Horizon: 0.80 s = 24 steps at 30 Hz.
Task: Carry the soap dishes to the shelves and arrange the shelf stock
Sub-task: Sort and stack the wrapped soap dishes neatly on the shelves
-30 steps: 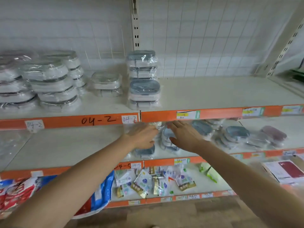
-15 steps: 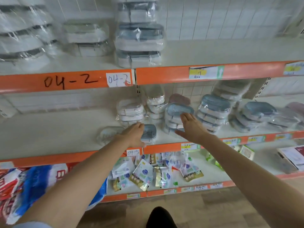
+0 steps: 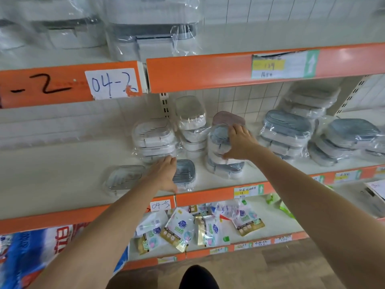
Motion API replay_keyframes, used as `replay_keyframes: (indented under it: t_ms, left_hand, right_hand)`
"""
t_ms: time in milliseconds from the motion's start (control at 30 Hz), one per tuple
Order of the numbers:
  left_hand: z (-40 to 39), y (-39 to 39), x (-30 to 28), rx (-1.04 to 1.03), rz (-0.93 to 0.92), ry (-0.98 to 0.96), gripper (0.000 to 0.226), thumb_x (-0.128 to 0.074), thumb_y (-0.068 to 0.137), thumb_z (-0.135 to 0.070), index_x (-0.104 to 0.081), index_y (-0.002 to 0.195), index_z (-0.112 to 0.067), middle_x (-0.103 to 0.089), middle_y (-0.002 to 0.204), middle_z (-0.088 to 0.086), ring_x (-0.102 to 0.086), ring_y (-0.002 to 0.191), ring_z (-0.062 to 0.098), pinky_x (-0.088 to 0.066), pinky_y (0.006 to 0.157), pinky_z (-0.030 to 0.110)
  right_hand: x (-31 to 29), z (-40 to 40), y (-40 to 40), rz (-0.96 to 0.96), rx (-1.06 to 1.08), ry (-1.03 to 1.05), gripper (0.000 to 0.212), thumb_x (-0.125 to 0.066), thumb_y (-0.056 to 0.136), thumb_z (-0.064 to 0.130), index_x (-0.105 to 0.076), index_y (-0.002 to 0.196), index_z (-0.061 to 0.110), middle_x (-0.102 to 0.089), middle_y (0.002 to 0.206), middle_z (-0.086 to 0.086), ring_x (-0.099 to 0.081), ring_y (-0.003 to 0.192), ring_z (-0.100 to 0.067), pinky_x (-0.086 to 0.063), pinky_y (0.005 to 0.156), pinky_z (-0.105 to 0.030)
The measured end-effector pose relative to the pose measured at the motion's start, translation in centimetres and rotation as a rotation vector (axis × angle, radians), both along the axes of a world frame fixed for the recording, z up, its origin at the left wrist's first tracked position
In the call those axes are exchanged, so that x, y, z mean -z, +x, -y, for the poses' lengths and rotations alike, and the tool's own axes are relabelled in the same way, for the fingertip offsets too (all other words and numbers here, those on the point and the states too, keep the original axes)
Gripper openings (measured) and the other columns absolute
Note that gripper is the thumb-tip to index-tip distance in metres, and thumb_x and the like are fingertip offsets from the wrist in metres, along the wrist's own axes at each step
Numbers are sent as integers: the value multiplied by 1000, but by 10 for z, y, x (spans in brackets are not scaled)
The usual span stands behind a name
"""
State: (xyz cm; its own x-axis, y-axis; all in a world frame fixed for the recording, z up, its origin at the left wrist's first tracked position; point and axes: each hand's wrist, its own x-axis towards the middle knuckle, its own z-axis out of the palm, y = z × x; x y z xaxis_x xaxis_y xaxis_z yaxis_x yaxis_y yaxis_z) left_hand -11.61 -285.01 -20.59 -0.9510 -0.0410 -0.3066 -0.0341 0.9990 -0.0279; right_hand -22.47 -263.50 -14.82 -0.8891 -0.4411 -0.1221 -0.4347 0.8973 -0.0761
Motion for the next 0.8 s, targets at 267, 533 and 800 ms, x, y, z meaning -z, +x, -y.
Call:
replay_keyframes:
  t_ms: [267, 533, 800]
  left_hand:
    - [-9, 26, -41, 67, -53, 28, 103, -75, 71, -53, -24, 146, -4, -31, 144, 9, -29, 133, 24, -23, 114, 32]
    - [-18, 105, -133, 48, 46, 114, 109, -76, 71, -52, -17, 150, -4, -23, 151, 10, -18, 141, 25, -20, 116, 31]
    - [-29, 182, -243, 54, 15, 163, 105, -76, 73, -50, -19, 150, -4, -25, 148, 8, -19, 139, 22, -25, 114, 31]
  right_hand:
    - [-19, -2, 36, -18, -64, -45, 96, -76, 70, 48, -25, 139, 5, -29, 132, -13, -30, 126, -30, -26, 108, -37]
    - [-84, -24, 133, 75, -87, -49, 98, -72, 72, 55, -23, 142, 7, -28, 137, -11, -26, 131, -30, -19, 112, -40]
    - [-178, -49, 223, 48, -171, -56, 99, -71, 71, 59, -25, 141, 7, -28, 138, -9, -26, 132, -27, -21, 110, -41]
